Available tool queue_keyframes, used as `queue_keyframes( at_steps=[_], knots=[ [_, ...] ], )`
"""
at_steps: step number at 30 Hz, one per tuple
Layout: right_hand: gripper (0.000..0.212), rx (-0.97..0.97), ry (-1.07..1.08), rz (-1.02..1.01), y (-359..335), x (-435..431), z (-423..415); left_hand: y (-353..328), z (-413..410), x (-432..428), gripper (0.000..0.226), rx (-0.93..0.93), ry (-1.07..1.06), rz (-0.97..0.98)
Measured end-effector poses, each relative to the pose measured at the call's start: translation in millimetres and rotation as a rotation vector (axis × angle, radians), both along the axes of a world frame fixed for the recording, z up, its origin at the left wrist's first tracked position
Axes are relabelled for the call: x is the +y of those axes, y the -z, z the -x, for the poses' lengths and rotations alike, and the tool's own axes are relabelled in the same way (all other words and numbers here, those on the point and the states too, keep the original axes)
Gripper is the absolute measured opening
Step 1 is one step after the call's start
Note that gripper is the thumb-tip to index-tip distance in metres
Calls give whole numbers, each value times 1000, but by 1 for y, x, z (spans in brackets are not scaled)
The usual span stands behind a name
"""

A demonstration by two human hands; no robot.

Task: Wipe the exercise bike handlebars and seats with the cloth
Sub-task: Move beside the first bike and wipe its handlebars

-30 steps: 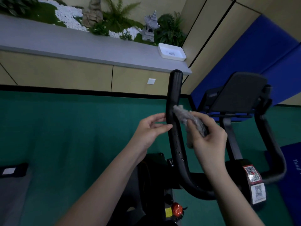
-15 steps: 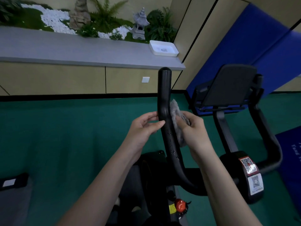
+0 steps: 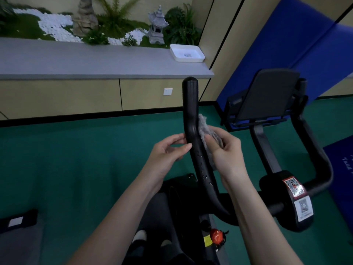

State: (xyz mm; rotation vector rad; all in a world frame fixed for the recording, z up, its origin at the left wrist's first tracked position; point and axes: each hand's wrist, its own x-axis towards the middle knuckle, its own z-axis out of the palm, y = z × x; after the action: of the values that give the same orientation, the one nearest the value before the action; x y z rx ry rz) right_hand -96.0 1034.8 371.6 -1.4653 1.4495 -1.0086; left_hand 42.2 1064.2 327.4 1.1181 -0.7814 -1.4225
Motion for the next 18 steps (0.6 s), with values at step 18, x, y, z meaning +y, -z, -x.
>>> queue_keyframes(
  at_steps=[18],
  knots=[
    [23,760,-850,743,-73,-34,-17,5,27,21,18,181,-68,-92]
  ],
)
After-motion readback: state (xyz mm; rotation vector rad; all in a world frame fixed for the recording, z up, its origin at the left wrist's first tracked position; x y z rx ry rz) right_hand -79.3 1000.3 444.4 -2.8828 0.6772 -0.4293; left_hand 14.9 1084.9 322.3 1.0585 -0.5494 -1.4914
